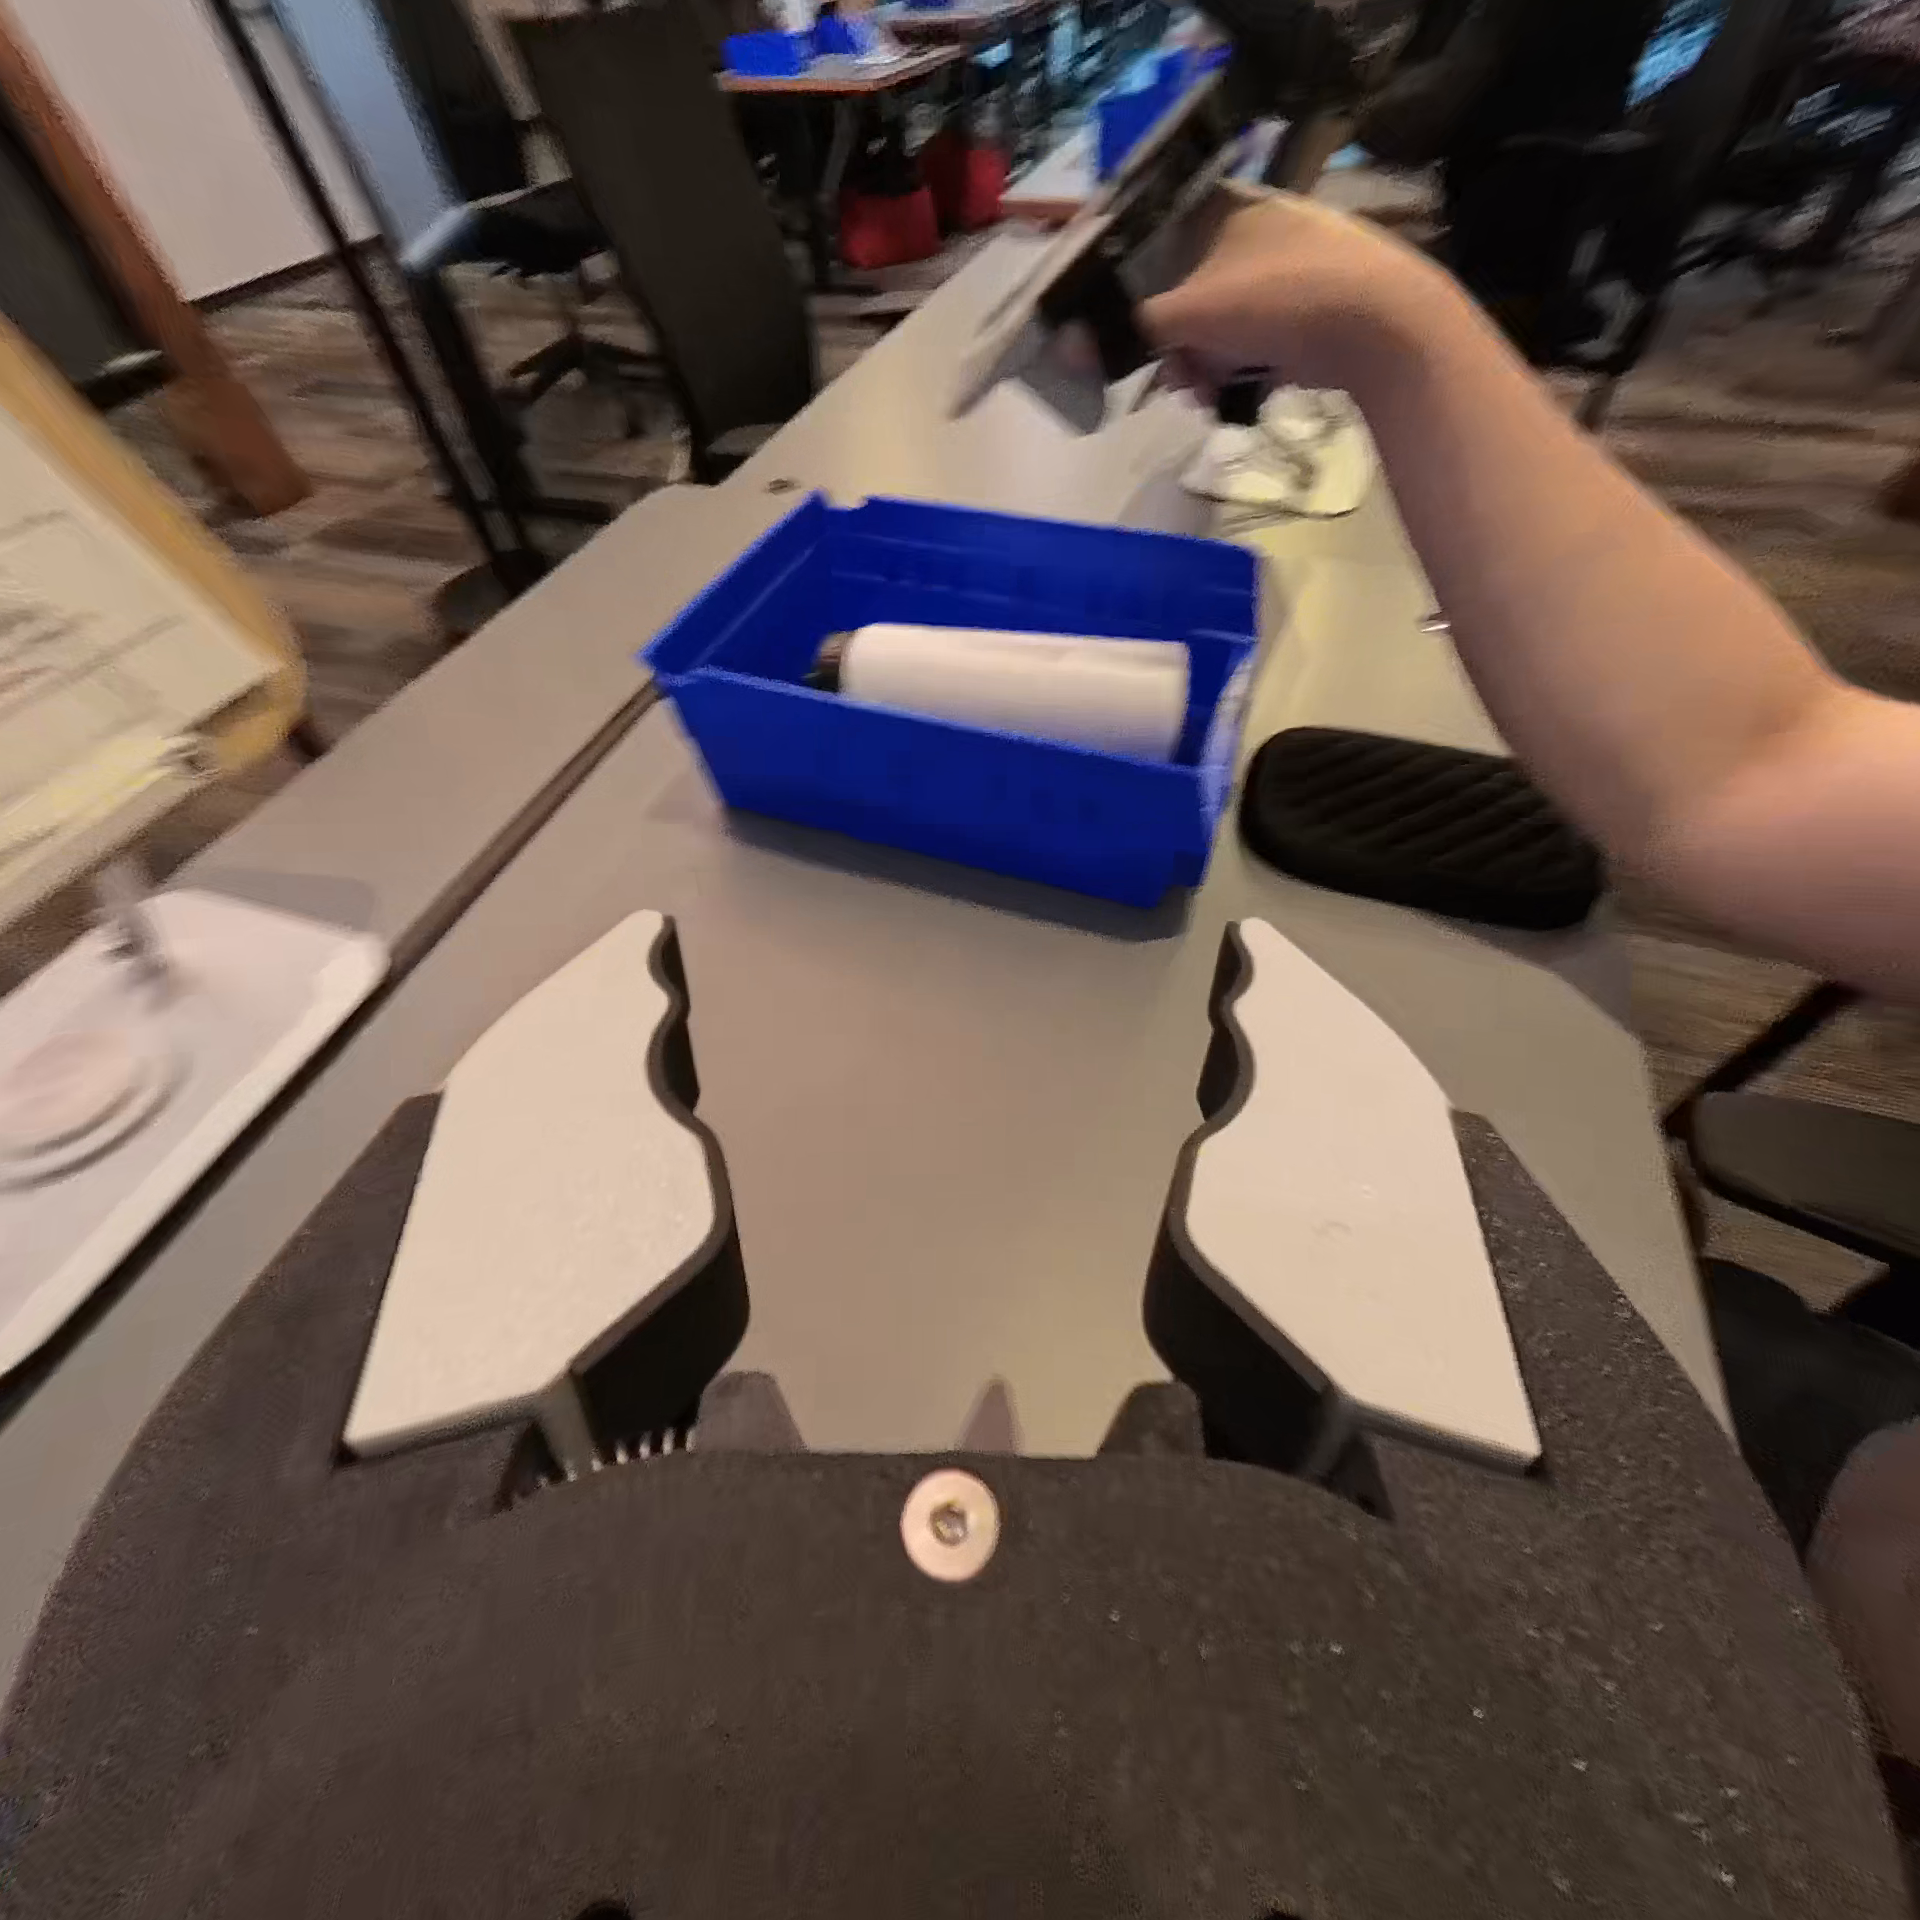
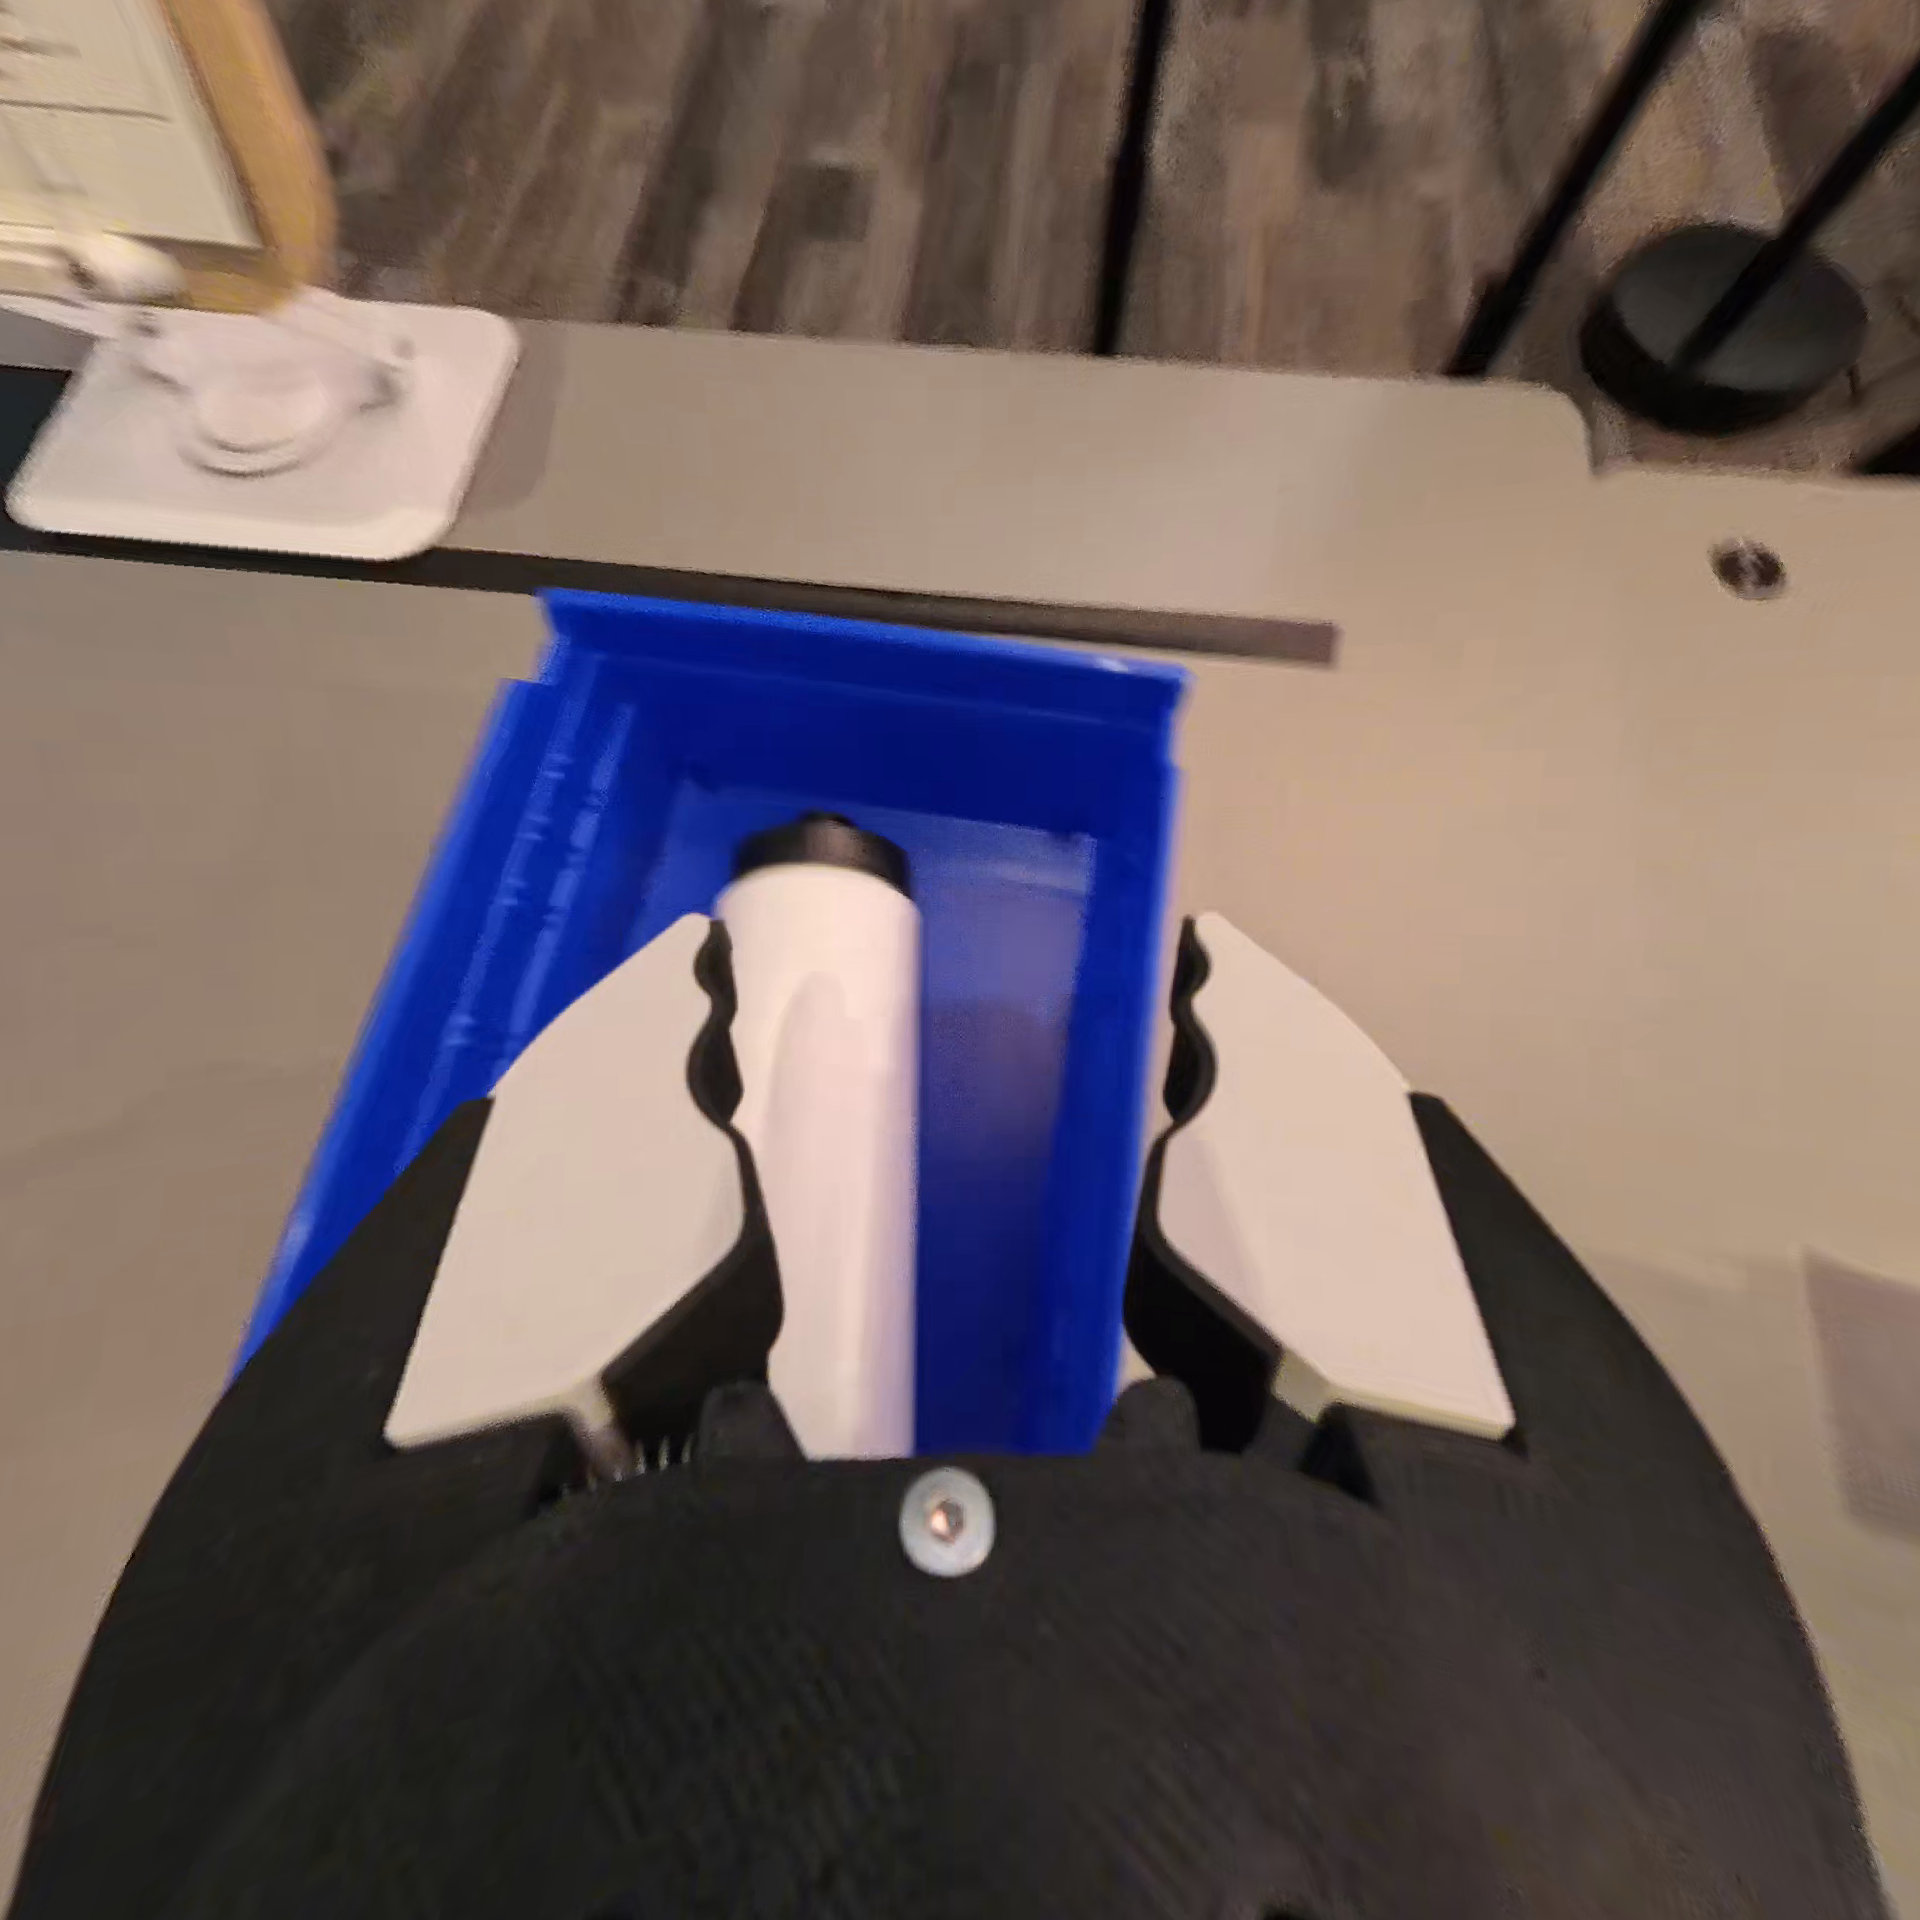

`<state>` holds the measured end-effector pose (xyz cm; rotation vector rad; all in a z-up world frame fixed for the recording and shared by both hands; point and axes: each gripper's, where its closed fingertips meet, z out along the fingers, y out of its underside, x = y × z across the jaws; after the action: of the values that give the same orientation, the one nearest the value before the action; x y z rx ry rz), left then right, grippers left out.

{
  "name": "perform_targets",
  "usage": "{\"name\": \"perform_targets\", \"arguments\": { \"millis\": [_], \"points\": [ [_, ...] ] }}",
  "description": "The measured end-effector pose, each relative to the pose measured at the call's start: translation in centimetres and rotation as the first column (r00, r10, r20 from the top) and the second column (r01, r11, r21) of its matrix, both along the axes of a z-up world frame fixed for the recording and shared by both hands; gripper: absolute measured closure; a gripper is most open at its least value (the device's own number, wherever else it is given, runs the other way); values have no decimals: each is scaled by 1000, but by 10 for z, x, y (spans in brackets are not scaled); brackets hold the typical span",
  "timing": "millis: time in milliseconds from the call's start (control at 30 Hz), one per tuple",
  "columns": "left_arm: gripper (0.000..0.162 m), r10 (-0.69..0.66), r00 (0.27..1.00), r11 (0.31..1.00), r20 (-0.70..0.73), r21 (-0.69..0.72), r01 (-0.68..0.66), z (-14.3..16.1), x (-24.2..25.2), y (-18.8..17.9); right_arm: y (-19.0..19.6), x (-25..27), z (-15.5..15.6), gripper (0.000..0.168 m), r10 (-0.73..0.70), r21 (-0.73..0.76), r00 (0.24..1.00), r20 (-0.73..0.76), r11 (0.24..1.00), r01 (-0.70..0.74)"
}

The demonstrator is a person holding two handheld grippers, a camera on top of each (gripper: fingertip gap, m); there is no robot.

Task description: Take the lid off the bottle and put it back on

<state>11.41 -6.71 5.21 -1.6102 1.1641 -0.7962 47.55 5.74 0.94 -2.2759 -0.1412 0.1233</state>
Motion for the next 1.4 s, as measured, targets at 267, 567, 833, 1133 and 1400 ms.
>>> {"name": "perform_targets", "arguments": {
  "millis": [267, 567, 833, 1133, 1400],
  "points": [
    [81, 728, 613, 685, -308, 348, -640, 26, -191, 69, -19, 41, -116, 132, 66, -467, 996, -56, 880, -84],
    [89, 800, 189, 302, -570, 111, -947, -44, -360, 62, -33, 34, -139, 158, 152, -636, 988, -13, 762, -126],
    [102, 653, 108, 151, -750, -11, -988, -112, -431, 53, -35, 34, -139, 160, 107, -648, 993, -48, 753, -112],
    [134, 502, 345, 137, -793, -321, -937, -160, -418, 38, -35, 32, -139, 161, 34, -658, 997, -72, 750, -74],
    [156, 427, 375, 168, -823, -335, -927, -164, -401, 35, -35, 16, -139, 161, 2, -674, 997, -75, 737, -52]
  ]
}}
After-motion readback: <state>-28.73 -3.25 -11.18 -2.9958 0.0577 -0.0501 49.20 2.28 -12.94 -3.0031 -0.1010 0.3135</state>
